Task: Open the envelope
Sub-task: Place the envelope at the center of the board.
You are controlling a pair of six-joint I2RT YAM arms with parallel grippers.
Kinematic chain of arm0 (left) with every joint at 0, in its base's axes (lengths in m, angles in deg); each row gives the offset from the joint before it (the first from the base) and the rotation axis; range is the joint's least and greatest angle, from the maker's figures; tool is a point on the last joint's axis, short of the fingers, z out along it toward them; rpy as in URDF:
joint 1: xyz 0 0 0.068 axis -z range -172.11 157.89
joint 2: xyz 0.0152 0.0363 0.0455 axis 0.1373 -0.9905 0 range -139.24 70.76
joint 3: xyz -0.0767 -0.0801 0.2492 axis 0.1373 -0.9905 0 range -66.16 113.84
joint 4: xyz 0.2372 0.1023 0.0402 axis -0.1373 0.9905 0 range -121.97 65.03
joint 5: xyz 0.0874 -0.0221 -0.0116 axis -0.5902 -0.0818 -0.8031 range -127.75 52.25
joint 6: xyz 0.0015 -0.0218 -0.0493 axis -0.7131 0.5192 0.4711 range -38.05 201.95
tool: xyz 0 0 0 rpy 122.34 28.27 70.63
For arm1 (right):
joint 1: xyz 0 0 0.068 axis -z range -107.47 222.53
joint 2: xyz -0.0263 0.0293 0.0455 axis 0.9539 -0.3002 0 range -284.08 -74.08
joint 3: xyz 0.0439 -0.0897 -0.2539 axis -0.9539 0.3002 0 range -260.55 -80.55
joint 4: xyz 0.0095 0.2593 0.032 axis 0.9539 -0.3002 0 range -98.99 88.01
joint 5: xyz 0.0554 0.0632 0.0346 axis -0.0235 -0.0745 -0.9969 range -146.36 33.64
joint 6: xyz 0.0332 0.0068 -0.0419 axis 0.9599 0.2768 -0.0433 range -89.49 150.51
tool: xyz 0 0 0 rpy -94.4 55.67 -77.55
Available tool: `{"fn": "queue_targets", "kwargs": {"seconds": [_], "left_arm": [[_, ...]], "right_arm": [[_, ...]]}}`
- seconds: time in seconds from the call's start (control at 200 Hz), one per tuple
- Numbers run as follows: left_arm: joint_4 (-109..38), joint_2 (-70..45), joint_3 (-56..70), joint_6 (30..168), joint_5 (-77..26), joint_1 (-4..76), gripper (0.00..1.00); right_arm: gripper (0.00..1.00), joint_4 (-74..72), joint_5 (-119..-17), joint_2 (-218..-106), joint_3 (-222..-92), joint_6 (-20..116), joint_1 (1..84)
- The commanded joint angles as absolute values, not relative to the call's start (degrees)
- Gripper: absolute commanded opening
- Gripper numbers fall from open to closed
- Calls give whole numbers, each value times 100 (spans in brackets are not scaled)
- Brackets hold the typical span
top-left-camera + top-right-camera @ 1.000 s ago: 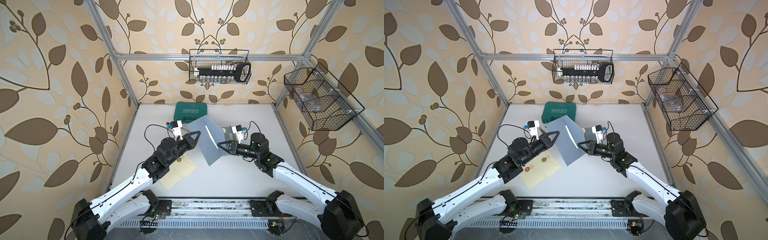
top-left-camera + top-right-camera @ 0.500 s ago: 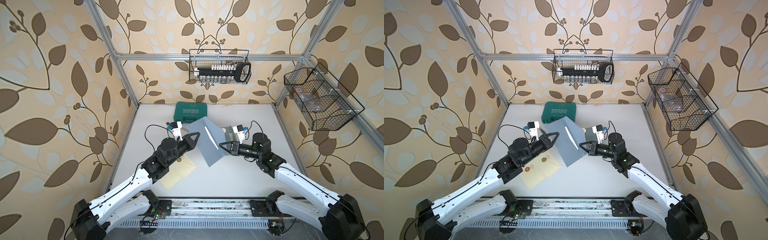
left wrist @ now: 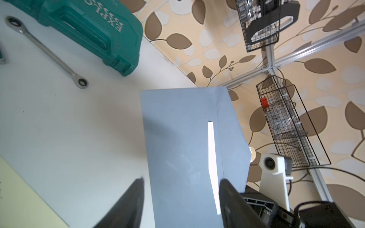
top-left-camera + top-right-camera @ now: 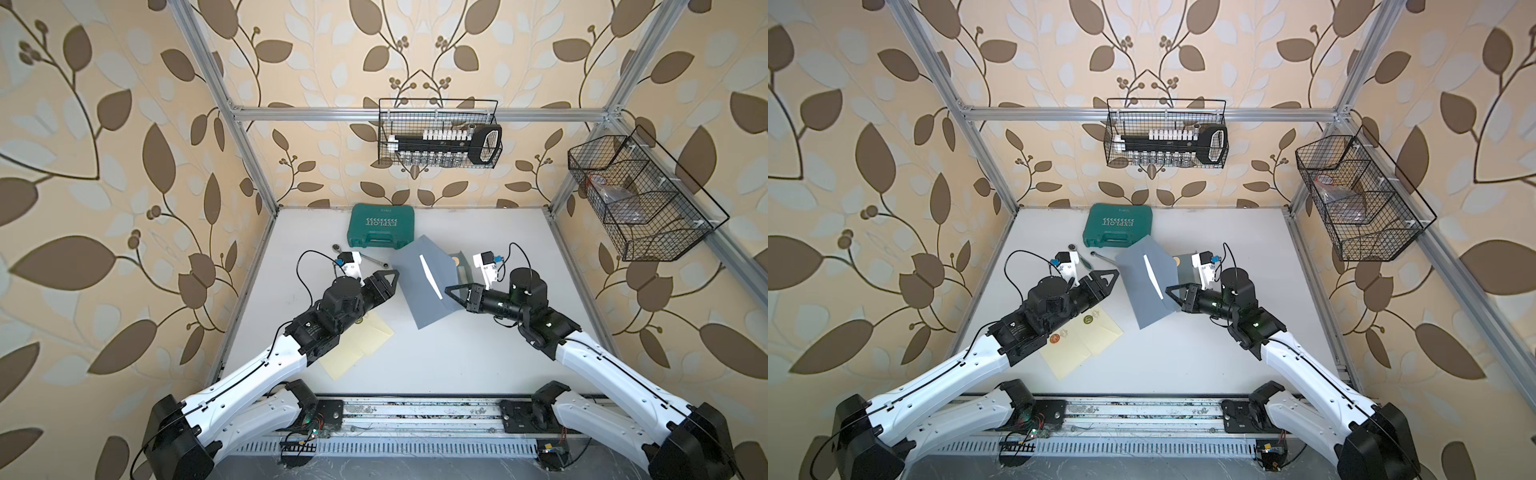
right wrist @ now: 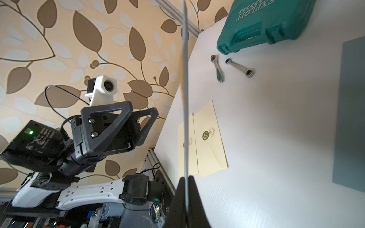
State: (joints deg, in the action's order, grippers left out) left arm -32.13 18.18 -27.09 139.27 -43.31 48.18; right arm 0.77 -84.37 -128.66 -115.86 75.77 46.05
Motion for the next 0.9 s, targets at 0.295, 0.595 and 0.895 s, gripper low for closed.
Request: {"fn": "queue_targets", "kwargs": {"seconds": [0.295, 0.595, 0.895], "left_arm": [[-2918, 1732, -2500, 13823, -4523, 4797, 71], [-2785, 1611, -2385, 13587, -4291, 4797, 74], [-2676, 1788, -2452, 13418, -4142, 4797, 76]], "right_arm": [[0, -2208, -6579, -12459, -12647, 6384, 5398], [0, -3403, -5073, -13061, -13529, 5806, 6232], [1, -3156, -5723, -13979, -13600, 5443, 7310]]}}
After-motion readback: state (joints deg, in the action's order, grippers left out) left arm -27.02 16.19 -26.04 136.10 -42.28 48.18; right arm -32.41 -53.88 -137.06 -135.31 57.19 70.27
